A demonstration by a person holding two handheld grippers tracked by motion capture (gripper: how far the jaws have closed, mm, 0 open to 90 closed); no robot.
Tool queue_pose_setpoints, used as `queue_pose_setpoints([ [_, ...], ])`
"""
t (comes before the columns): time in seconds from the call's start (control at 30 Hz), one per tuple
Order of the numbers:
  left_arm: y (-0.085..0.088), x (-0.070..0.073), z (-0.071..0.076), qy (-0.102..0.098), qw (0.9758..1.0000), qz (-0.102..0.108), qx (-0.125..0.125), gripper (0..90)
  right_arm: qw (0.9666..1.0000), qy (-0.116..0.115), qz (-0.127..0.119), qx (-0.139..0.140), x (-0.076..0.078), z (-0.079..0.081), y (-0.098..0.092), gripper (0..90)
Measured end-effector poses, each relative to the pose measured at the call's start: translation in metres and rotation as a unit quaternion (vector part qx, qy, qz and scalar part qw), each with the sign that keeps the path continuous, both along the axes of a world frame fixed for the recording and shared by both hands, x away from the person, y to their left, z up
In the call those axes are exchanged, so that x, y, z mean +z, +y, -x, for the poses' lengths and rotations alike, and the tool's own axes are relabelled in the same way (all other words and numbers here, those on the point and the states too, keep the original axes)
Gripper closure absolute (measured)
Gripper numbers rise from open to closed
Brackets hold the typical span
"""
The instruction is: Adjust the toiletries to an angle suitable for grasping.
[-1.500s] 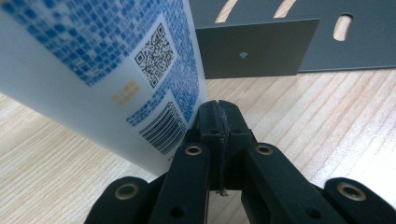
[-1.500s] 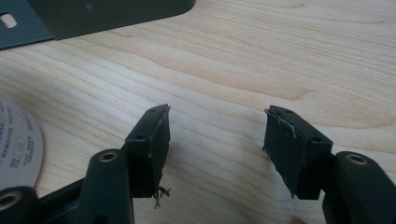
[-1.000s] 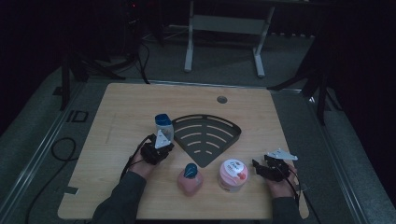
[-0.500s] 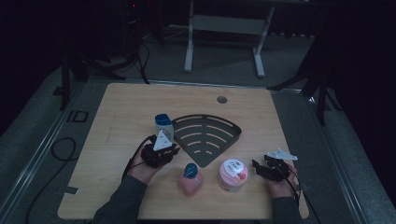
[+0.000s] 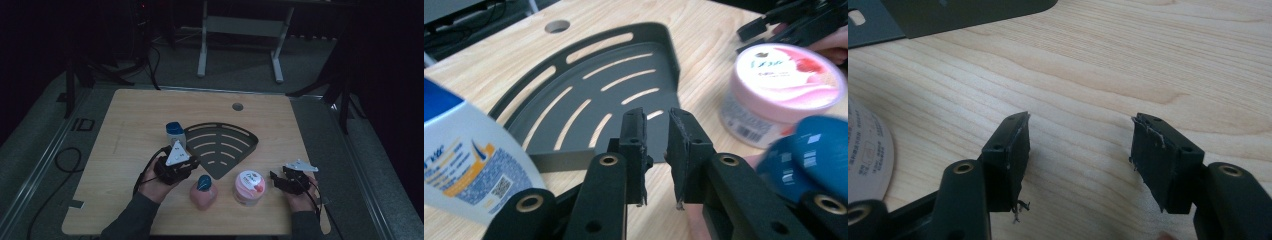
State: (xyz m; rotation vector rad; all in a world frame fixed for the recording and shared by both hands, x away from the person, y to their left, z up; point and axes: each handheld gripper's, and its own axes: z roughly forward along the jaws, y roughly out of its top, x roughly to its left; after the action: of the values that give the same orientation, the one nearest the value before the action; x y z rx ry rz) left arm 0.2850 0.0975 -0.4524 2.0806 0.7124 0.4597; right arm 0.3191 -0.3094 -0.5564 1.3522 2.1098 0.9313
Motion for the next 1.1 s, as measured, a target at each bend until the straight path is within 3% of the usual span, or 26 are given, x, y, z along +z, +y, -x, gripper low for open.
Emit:
queue_pose_setpoints([
  [0.37,-0.011,0.025,0.022,-0.018,0.9997,0.008,-0.015,88.8,1.0000,0.000,0.000,0.001,0.000,0.000,0.000,40.0],
  [0.67,-0.021,0.028,0.034,0.004,0.9995,0.008,-0.032,89.2,1.0000,0.002,0.000,0.001,-0.001,0.000,0.000,40.0],
  [1.1,-0.034,0.026,0.054,0.016,0.9984,0.013,-0.052,89.2,1.0000,0.002,-0.001,0.002,-0.001,0.000,0.000,40.0],
])
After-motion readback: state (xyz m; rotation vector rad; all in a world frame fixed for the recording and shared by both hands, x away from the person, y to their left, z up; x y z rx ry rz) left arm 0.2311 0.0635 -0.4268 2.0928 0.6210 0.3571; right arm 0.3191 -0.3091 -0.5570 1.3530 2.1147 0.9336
